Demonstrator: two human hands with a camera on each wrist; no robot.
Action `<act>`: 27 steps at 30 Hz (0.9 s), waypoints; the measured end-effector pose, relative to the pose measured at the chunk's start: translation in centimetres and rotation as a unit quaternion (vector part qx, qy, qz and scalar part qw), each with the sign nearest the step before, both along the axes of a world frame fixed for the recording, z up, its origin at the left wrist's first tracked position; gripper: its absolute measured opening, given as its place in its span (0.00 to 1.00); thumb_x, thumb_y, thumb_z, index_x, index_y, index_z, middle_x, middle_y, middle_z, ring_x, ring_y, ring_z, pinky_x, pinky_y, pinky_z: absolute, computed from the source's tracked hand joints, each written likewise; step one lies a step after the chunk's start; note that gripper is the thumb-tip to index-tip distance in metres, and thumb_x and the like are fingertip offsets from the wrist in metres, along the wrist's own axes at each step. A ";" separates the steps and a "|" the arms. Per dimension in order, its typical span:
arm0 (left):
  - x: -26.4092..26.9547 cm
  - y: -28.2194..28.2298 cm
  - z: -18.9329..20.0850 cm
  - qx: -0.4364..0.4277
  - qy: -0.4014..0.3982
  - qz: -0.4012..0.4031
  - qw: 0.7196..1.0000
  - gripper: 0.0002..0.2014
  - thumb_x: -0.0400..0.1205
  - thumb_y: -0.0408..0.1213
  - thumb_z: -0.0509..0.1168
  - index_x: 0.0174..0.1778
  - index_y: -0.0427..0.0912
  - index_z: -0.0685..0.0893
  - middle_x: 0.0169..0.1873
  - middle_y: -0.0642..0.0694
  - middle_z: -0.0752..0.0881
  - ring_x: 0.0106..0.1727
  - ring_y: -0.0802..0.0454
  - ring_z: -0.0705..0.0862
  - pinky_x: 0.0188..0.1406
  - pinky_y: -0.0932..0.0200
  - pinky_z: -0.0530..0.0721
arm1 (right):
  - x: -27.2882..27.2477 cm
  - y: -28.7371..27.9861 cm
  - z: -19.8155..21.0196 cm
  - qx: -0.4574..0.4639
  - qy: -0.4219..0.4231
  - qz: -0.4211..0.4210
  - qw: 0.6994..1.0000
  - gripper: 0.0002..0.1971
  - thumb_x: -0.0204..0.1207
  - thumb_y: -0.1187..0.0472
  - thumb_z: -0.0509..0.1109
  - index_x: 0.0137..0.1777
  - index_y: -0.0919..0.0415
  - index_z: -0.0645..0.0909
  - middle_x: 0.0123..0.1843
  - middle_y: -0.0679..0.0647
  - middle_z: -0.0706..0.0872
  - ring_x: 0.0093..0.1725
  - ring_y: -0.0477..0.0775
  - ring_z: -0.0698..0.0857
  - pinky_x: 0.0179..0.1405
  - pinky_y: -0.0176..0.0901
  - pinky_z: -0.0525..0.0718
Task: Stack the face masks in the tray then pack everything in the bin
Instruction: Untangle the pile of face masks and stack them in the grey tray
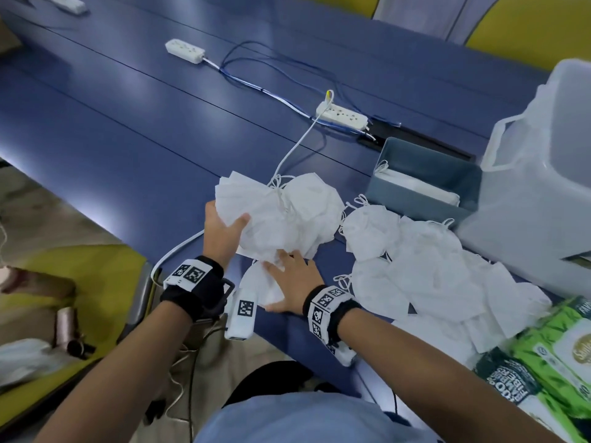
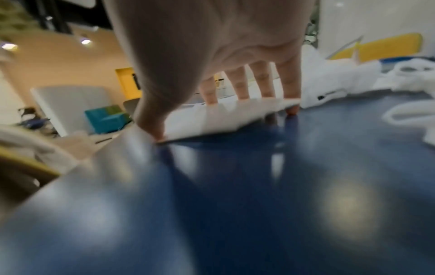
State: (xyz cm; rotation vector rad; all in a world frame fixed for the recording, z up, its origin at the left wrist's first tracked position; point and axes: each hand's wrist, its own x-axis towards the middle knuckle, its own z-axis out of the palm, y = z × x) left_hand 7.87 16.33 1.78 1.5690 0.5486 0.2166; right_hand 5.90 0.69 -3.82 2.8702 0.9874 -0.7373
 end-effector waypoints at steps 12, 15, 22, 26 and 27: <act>1.4 -2.4 -0.1 -0.008 -0.007 -0.044 0.999 0.19 0.80 0.27 0.67 0.61 0.43 0.66 0.59 0.45 0.78 0.60 0.50 0.78 0.57 0.55 0.77 | 0.5 -6.8 2.3 0.045 -0.135 -0.016 0.990 0.26 0.37 0.71 0.79 0.41 0.60 0.85 0.23 0.51 0.80 0.21 0.56 0.80 0.23 0.38 0.68; 2.1 -3.1 -0.3 0.008 -0.011 -0.057 0.998 0.26 0.79 0.26 0.67 0.69 0.39 0.64 0.64 0.43 0.75 0.63 0.50 0.77 0.61 0.56 0.76 | -0.4 -10.4 3.6 0.118 -0.099 -0.133 0.979 0.27 0.61 0.73 0.71 0.63 0.62 0.81 0.45 0.59 0.87 0.45 0.63 0.85 0.49 0.52 0.73; 2.9 -6.4 -0.6 0.074 -0.053 -0.177 0.980 0.23 0.76 0.22 0.67 0.65 0.47 0.77 0.64 0.45 0.80 0.64 0.53 0.79 0.65 0.62 0.75 | -3.3 -16.8 6.7 0.336 -0.154 -0.416 0.831 0.20 0.62 0.61 0.68 0.57 0.58 0.81 0.46 0.52 0.87 0.45 0.64 0.84 0.48 0.51 0.77; 2.7 -9.6 0.0 0.104 -0.028 -0.280 0.954 0.14 0.78 0.23 0.66 0.39 0.49 0.87 0.44 0.56 0.87 0.45 0.79 0.80 0.48 0.84 0.69 | -3.6 -19.3 9.2 0.437 -0.194 -0.547 0.687 0.17 0.66 0.65 0.75 0.56 0.60 0.78 0.43 0.46 0.81 0.44 0.51 0.78 0.39 0.28 0.70; 2.6 -10.5 0.0 0.099 -0.023 -0.307 0.946 0.15 0.78 0.23 0.66 0.37 0.49 0.87 0.42 0.59 0.88 0.44 0.79 0.81 0.48 0.84 0.69 | -3.5 -19.8 9.5 0.455 -0.211 -0.560 0.659 0.16 0.67 0.68 0.75 0.54 0.59 0.78 0.41 0.44 0.80 0.45 0.51 0.77 0.36 0.23 0.69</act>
